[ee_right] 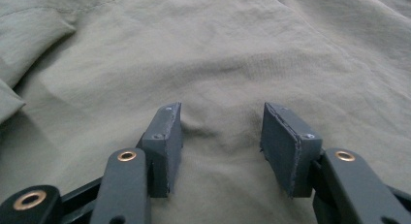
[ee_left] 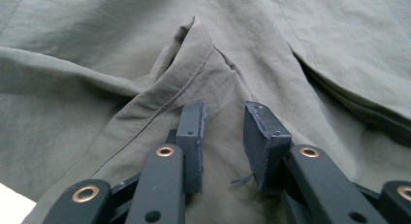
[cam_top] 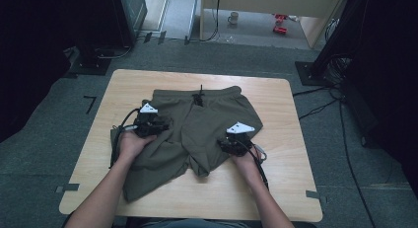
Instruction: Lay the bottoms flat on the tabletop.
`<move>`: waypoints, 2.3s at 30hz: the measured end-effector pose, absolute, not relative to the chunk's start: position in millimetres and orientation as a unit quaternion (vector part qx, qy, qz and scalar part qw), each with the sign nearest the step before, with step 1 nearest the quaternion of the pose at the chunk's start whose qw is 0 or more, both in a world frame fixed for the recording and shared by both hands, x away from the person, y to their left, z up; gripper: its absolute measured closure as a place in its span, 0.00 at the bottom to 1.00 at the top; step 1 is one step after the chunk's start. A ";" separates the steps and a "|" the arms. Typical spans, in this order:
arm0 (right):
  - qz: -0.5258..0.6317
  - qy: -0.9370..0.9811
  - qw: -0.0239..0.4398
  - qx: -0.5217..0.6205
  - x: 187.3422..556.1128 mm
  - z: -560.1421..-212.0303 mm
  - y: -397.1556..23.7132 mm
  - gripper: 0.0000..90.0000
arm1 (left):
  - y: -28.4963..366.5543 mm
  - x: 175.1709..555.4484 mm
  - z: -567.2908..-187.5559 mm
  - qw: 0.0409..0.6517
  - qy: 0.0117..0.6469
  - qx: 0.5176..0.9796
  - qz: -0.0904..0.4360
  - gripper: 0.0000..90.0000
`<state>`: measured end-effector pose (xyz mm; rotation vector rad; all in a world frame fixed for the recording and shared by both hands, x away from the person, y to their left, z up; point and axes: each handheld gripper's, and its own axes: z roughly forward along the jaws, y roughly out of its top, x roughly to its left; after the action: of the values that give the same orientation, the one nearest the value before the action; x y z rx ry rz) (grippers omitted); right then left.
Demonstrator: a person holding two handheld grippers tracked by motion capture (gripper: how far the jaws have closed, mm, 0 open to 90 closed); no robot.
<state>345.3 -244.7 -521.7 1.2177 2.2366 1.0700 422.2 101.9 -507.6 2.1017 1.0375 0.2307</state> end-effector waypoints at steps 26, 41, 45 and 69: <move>0.390 0.793 0.169 0.435 405.5 -504.3 -214.3 0.57 | 133.9 450.3 -507.1 0.381 0.462 0.794 0.109 0.71; 0.399 0.812 0.149 0.399 421.5 -489.1 -162.0 0.54 | 131.6 450.2 -507.2 0.384 0.467 0.789 0.103 0.65; 0.405 0.813 0.140 0.393 425.8 -486.0 -148.6 0.53 | 130.8 449.7 -507.3 0.384 0.465 0.791 0.106 0.64; 0.403 0.827 0.104 0.379 428.9 -501.1 -90.9 0.45 | 129.0 448.2 -507.7 0.385 0.462 0.792 0.107 0.59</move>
<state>428.9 -90.9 -501.1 1.1171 2.4385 1.1897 448.2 129.0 -507.7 2.0176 1.1764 0.2721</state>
